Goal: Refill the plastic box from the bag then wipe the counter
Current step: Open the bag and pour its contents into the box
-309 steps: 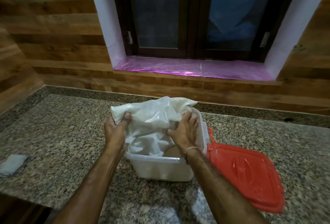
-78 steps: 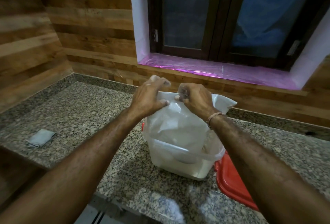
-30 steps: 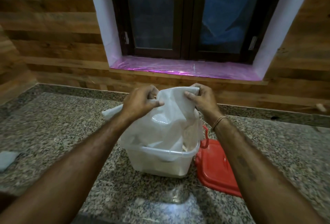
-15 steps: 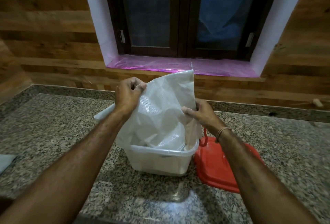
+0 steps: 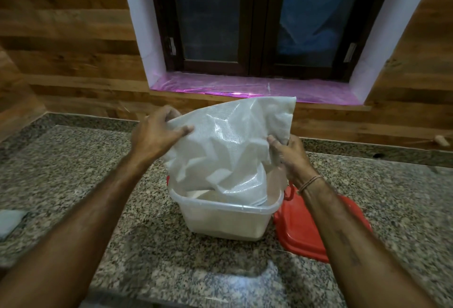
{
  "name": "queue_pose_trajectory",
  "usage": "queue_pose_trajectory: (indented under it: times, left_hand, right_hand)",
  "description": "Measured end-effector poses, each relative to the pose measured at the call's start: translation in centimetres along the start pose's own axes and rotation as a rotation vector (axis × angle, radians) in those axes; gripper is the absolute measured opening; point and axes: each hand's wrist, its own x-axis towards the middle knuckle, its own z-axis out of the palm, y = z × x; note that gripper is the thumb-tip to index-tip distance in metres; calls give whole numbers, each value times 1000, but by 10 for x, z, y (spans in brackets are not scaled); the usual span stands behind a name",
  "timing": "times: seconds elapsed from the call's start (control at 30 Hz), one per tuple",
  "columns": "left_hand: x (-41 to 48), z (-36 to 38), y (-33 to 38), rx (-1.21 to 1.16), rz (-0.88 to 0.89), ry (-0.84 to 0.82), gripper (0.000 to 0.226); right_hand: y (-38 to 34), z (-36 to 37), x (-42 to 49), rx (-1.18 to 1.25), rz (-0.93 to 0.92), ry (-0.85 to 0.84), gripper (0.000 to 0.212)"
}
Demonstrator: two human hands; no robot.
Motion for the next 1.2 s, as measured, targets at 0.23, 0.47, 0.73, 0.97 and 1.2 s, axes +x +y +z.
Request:
queue_pose_trajectory:
  times: [0.23,0.47,0.73,0.97,1.2]
  left_hand:
    - [-24,12,-49,-704,-353,-275,37]
    - [-17,17,-42,-921,-288,-159,24]
    - [-15,27,-39,-897,-288,-35,17]
    - [-24,41,-57,-836,-237,-167,29]
    - [-28,41,-65,-943,-277,-238,32]
  right_hand:
    - [-4,11,-4,135,14,85,23]
    - [-6,-8,-15,-72,54,-54,34]
    - [6,-6,-22,-347,-95,291,26]
    - [4,-5,-35,-578,-35,222,11]
    - [5,4,-23,-609,-31,438,19]
